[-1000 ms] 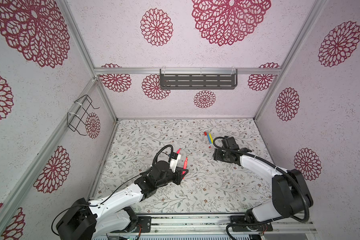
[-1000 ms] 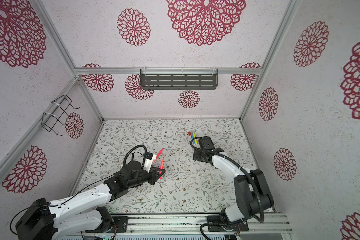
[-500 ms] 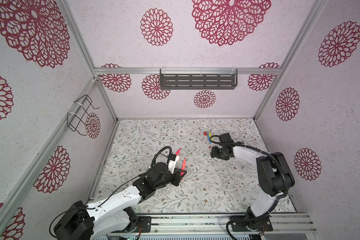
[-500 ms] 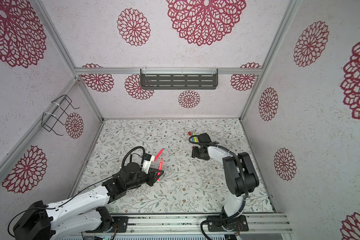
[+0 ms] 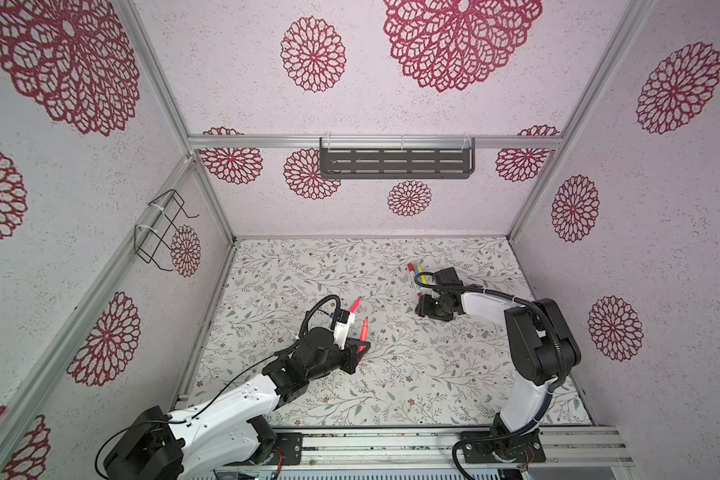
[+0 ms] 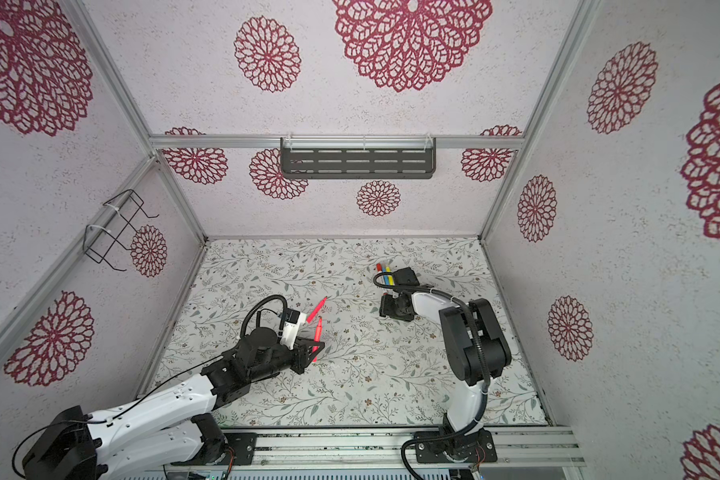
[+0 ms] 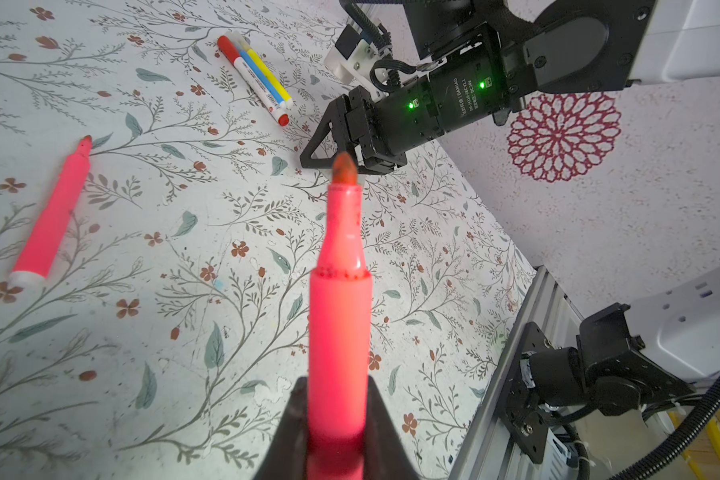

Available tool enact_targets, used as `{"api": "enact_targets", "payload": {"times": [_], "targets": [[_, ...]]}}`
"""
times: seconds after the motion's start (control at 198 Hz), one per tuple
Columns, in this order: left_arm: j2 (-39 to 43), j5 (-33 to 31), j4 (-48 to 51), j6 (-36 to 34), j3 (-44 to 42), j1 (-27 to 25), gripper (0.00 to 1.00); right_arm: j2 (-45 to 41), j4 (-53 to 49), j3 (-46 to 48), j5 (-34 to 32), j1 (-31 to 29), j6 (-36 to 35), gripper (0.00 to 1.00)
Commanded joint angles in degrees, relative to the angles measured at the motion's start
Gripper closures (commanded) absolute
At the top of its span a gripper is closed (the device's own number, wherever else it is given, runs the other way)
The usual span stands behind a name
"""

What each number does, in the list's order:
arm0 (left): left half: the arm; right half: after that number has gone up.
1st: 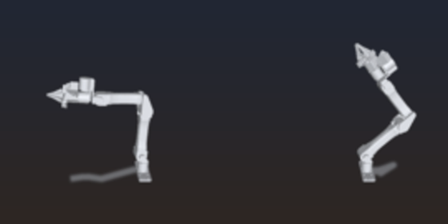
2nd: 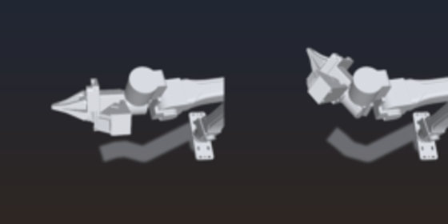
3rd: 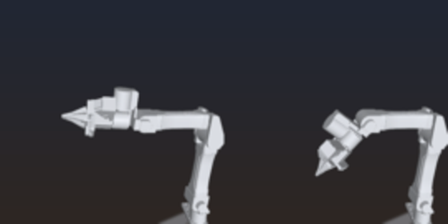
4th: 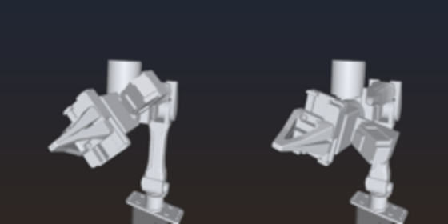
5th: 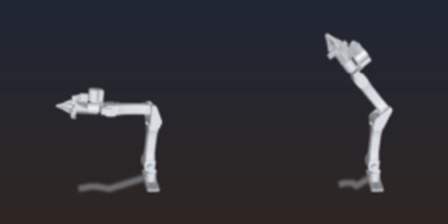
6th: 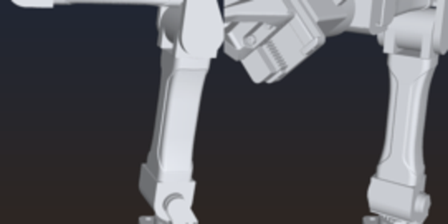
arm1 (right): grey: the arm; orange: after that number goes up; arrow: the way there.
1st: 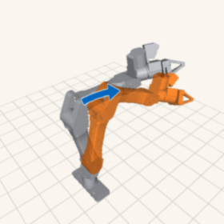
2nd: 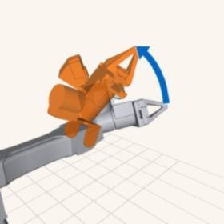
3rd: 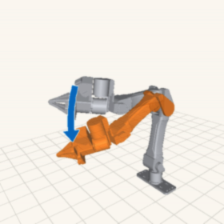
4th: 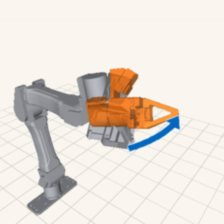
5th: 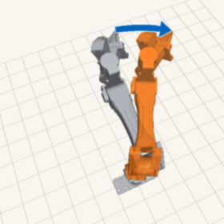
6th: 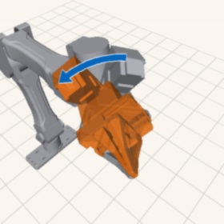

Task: Insert the pens into the pen caps
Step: 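Lower right gripper and close it on a clear plastic cap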

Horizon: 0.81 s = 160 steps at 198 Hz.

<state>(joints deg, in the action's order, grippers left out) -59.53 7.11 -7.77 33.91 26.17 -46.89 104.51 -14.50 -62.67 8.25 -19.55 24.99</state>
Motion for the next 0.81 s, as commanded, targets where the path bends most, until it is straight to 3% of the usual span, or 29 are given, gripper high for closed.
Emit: {"api": "enact_targets", "payload": {"times": [0.0, 0.505, 0.804], "targets": [[0.4, -0.4, -0.5, -0.4, -0.3, -0.6, 1.00, 0.0, 0.9, 0.4, 0.7, -0.9, -0.6, 0.39], [0.6, -0.3, 0.1, -0.4, 0.1, -0.6, 1.00, 5.2, -3.0, -6.8, -0.8, -4.7, -2.9, 0.38], [2.3, -0.9, 0.2, -0.3, -1.3, -0.5, 1.00, -0.6, -0.1, 1.8, -4.6, -7.6, 0.4, 0.40]]}}
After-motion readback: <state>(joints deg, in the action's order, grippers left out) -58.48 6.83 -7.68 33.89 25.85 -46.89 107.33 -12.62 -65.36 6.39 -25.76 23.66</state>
